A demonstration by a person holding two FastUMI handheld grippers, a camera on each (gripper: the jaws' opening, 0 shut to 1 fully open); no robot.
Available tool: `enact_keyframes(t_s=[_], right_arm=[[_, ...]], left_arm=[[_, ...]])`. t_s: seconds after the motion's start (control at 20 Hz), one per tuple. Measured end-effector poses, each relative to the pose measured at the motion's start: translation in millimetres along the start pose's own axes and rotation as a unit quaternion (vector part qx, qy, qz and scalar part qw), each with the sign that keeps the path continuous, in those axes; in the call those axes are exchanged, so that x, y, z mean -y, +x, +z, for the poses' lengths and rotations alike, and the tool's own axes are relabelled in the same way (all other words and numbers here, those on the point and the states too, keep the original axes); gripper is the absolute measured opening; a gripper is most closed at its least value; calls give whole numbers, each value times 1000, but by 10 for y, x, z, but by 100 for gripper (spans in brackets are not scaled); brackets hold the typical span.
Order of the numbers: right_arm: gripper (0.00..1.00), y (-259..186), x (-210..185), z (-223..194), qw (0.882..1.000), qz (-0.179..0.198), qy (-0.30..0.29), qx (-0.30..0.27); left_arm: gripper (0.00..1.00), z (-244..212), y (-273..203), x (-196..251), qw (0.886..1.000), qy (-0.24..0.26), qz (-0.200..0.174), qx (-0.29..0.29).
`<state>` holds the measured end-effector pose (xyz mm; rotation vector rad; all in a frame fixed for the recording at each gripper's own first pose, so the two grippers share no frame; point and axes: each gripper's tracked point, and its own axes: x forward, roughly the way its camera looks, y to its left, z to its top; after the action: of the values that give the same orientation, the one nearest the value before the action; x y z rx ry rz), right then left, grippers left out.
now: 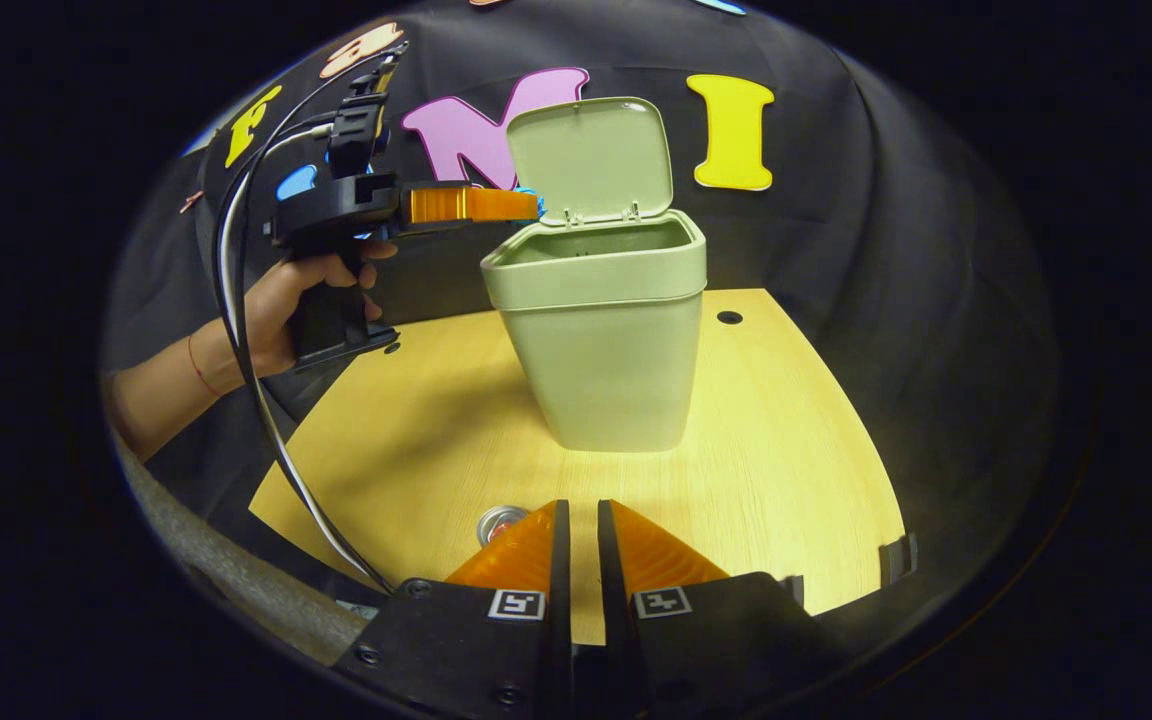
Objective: Press the lid of the desktop garbage bin to open it, pick up the crumpled paper on the desktop and throw it into the bin, then pick up the pop can on the desktop and drop it into the bin, and finally close the garbage bin lid.
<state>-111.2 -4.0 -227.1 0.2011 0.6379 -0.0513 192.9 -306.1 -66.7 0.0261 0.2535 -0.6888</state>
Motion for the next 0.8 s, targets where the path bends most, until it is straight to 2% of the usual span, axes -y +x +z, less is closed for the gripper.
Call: enact_keyframes(t_s=[0.05,0.25,0.3,0.5,0.55,0.8], right_arm=[[18,9,8,-19,1000,1,2,-2],[18,53,32,-31,1000,6,7,-6],[18,64,24,-28,1000,9,7,-7],[19,112,-6,-32,1000,18,3,-8],[24,113,-16,-19,1000,22,1,-7],[29,93,-212,-42,999,53,-1,-7]], left_arm=[[42,-29,27,-9,1000,0,1,-4],[45,-93,68,-27,1000,0,5,-14],[51,-108,74,-20,1000,0,2,-14],[93,-48,5,-55,1000,3,11,0],[94,-21,-26,-62,1000,3,13,1],[95,49,-337,-81,999,2,25,20]])
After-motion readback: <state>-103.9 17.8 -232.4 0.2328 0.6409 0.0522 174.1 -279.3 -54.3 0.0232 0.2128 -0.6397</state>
